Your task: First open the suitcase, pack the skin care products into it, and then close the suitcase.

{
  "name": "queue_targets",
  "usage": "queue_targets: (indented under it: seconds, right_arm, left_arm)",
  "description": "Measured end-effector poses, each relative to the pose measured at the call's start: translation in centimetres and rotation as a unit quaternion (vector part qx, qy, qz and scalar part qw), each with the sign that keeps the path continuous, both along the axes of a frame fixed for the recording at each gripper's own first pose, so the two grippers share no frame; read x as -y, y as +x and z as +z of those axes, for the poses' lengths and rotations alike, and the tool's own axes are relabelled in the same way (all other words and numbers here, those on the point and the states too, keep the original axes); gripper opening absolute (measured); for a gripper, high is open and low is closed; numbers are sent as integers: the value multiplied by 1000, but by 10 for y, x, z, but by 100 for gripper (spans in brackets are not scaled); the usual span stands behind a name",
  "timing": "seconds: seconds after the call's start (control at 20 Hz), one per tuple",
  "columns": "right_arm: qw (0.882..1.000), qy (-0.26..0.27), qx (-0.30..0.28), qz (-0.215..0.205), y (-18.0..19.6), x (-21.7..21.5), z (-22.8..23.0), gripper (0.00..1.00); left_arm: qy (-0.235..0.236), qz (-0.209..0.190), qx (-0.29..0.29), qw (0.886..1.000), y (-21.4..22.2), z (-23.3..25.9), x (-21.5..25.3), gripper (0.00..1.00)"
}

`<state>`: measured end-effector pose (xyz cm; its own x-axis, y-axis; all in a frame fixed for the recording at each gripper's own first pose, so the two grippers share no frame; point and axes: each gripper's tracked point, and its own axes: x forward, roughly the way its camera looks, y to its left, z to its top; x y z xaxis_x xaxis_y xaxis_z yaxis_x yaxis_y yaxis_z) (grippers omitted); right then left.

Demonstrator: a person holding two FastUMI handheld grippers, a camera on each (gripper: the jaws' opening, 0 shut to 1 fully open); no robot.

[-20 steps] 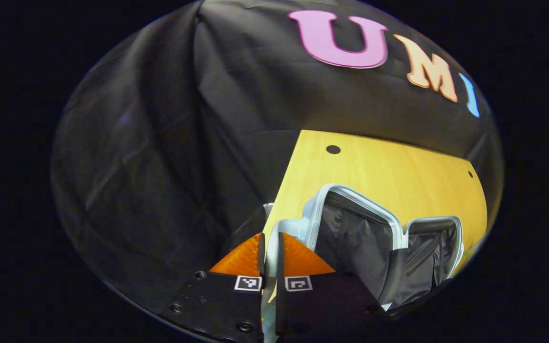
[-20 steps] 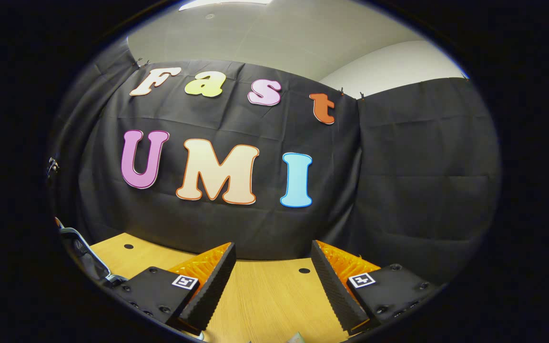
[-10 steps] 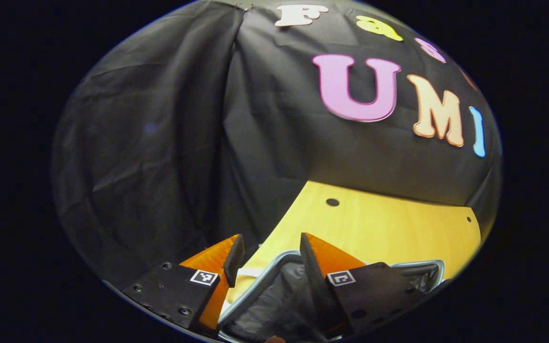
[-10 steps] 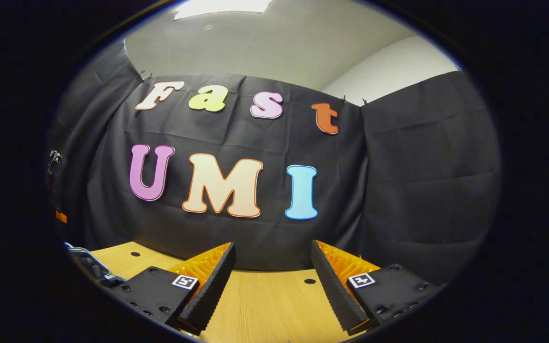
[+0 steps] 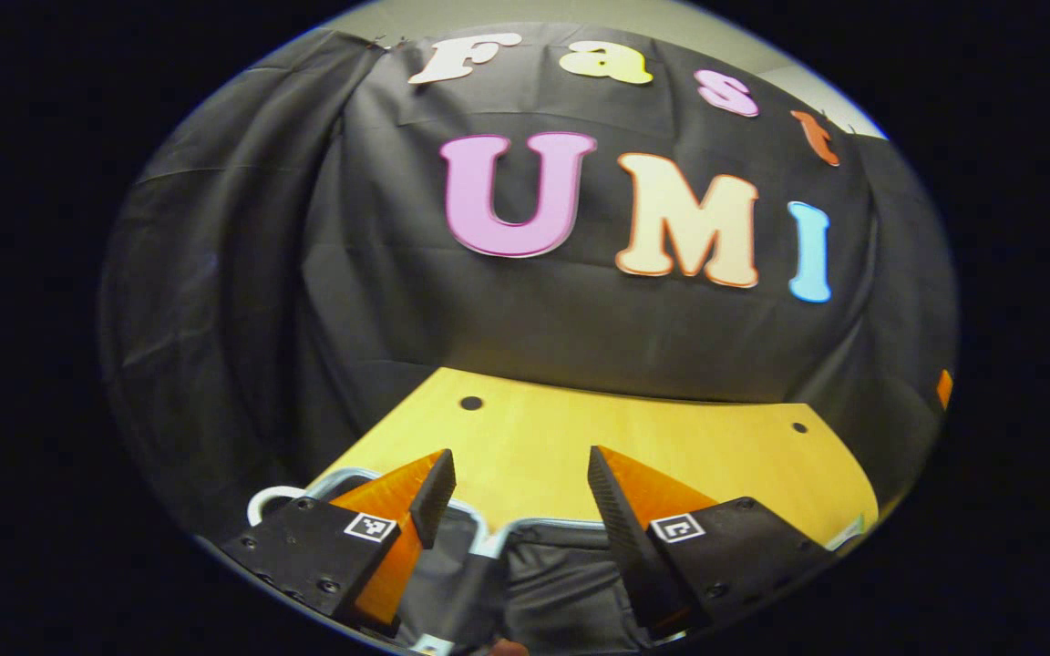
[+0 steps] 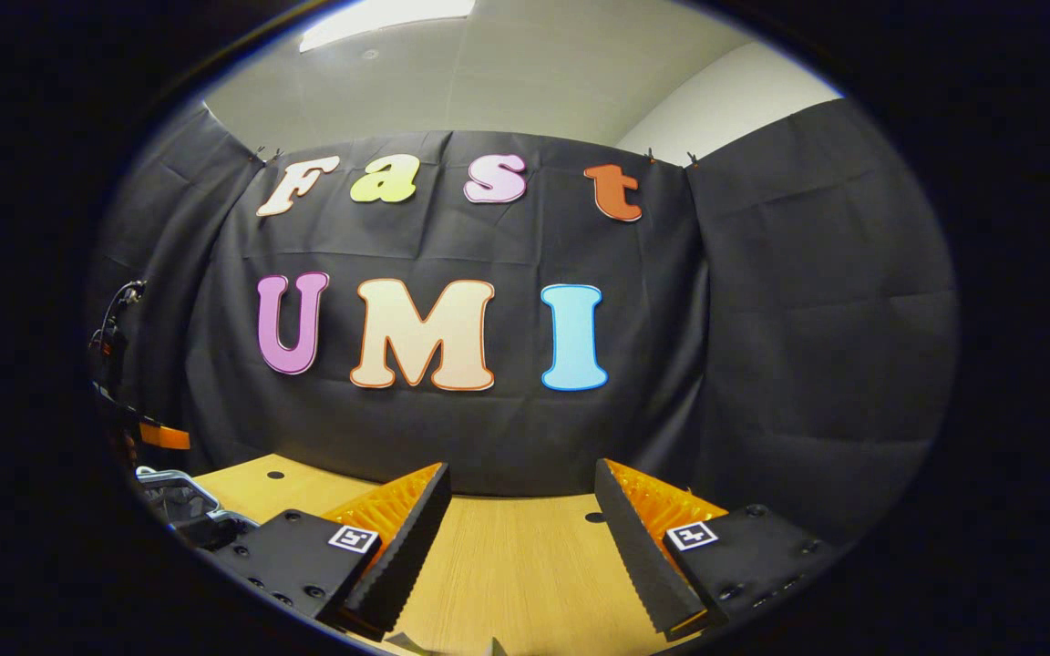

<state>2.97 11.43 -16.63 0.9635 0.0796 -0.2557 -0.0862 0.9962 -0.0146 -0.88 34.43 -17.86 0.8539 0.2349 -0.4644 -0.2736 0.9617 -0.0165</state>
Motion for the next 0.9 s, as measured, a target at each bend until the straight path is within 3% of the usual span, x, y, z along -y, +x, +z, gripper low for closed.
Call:
queue_targets:
  seconds: [0.05,0.15,0.35,0.9]
  right_arm:
    - [1000,0,-1,3,-2,7,-2,99]
    - [1000,2,-9,10,-6,19,-10,98]
    - [999,-1,-30,34,-12,38,-25,99]
    - [994,1,-60,90,-21,47,-54,99]
  left_arm:
    - [6,-15,1,1000,4,0,20,92]
    - [20,-43,-3,999,6,-3,58,93]
    - [3,-86,-10,996,6,-23,131,97]
    - [-57,-198,-99,973,-37,-101,270,97]
